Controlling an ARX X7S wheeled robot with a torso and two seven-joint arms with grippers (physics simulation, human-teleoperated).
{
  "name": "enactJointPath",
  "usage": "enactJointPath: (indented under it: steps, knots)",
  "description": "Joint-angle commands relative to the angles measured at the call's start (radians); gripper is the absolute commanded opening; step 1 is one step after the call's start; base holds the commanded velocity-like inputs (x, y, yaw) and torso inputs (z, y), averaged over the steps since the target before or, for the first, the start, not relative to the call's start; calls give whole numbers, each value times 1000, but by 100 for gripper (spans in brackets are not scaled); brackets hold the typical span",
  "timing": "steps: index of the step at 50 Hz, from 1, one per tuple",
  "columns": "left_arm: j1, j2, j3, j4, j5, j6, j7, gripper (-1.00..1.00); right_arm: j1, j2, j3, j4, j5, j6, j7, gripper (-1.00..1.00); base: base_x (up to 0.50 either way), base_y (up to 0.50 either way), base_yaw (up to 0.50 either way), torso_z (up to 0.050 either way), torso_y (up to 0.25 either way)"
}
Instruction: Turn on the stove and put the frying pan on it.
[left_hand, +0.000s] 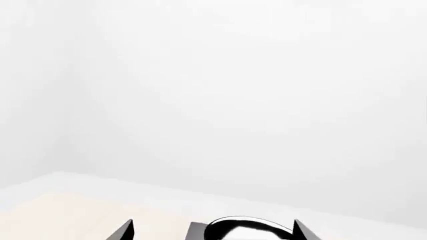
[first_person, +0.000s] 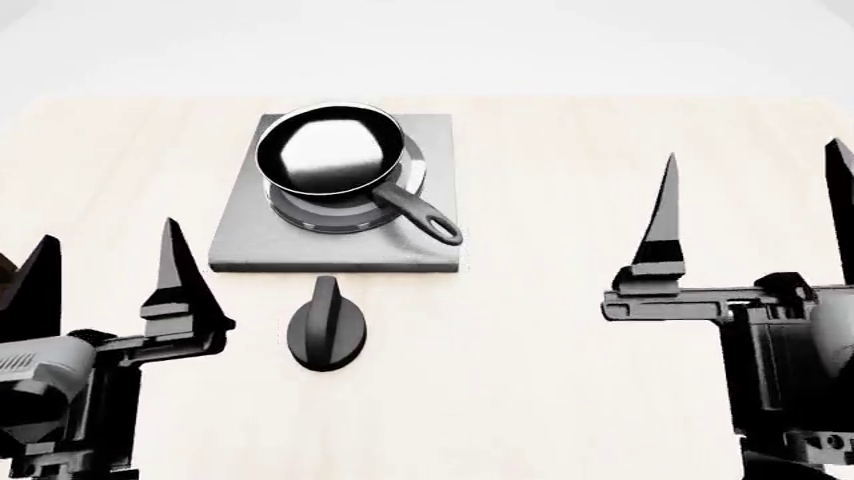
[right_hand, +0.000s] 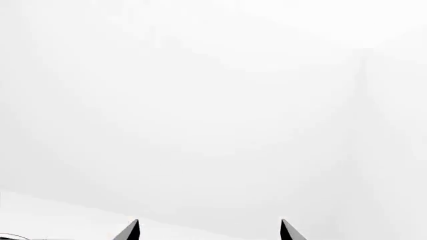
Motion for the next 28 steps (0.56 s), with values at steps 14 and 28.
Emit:
enactJointPath:
  steps: [14, 28]
  knots:
    - [98, 67, -143, 67, -55, 422, 113, 100, -157, 356, 30, -149, -358, -387, 299, 100, 0, 0, 0, 0, 0]
    - [110, 73, -173, 72, -107, 503, 135, 100, -1604, -727, 1942, -249, -183, -307, -831, 100, 0, 0, 0, 0, 0]
